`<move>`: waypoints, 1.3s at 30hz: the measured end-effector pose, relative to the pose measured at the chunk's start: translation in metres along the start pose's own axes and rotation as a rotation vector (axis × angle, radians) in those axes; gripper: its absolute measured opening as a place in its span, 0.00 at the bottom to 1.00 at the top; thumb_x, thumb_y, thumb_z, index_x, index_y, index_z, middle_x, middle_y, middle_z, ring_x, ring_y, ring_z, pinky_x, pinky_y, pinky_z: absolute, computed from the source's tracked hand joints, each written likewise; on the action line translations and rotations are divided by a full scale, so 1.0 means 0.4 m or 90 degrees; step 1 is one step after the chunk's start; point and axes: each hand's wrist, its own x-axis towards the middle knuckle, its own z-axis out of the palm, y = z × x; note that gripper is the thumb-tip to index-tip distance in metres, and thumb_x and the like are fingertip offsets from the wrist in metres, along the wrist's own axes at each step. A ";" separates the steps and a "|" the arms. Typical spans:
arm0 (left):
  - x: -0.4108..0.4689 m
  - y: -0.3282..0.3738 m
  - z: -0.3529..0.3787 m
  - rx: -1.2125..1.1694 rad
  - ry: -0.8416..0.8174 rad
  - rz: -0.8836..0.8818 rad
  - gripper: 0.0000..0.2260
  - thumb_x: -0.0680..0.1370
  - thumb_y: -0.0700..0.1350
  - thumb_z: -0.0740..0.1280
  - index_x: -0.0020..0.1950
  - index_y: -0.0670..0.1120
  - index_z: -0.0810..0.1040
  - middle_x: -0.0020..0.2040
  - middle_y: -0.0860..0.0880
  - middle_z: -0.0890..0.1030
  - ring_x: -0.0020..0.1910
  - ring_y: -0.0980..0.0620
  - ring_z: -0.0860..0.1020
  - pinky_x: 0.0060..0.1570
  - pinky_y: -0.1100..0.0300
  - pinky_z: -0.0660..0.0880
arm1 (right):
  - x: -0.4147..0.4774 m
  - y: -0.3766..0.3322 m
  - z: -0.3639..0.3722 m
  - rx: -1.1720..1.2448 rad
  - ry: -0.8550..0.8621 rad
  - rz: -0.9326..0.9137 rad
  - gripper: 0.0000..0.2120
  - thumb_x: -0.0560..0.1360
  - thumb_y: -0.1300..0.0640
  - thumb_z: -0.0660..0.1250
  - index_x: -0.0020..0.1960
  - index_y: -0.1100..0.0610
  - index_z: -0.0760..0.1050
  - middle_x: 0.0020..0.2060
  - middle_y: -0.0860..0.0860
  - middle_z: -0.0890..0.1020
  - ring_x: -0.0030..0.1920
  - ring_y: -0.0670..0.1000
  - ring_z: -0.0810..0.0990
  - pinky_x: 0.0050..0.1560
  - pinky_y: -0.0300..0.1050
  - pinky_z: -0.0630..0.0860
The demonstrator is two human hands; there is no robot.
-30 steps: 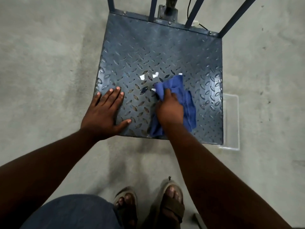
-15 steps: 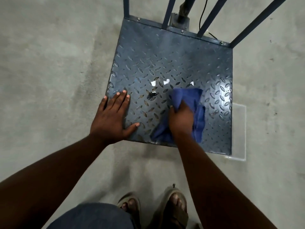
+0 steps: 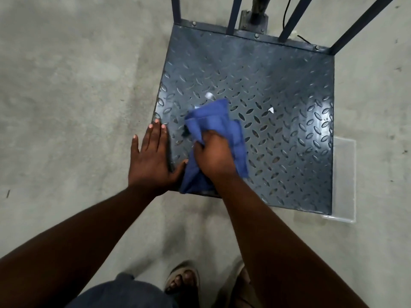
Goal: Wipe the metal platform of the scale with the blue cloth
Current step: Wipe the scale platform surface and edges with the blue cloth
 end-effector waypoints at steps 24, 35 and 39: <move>0.002 -0.004 0.012 -0.097 0.017 0.000 0.50 0.78 0.73 0.58 0.88 0.40 0.53 0.89 0.41 0.52 0.87 0.38 0.54 0.83 0.39 0.56 | 0.105 0.296 -0.265 -0.284 0.147 0.016 0.17 0.79 0.53 0.62 0.66 0.54 0.76 0.58 0.56 0.78 0.59 0.60 0.78 0.52 0.49 0.71; 0.014 -0.023 0.050 -0.126 0.051 0.023 0.51 0.76 0.72 0.59 0.87 0.37 0.55 0.88 0.38 0.54 0.85 0.46 0.49 0.84 0.37 0.57 | 0.177 0.425 -0.399 -0.171 0.225 0.186 0.15 0.81 0.59 0.61 0.66 0.54 0.78 0.63 0.57 0.78 0.61 0.60 0.78 0.51 0.43 0.68; 0.014 -0.017 0.046 -0.123 0.064 0.018 0.50 0.76 0.71 0.59 0.87 0.37 0.55 0.88 0.37 0.54 0.85 0.48 0.48 0.84 0.38 0.57 | 0.141 0.331 -0.295 -0.297 0.050 -0.121 0.25 0.80 0.53 0.58 0.77 0.50 0.69 0.68 0.56 0.74 0.62 0.61 0.76 0.53 0.51 0.76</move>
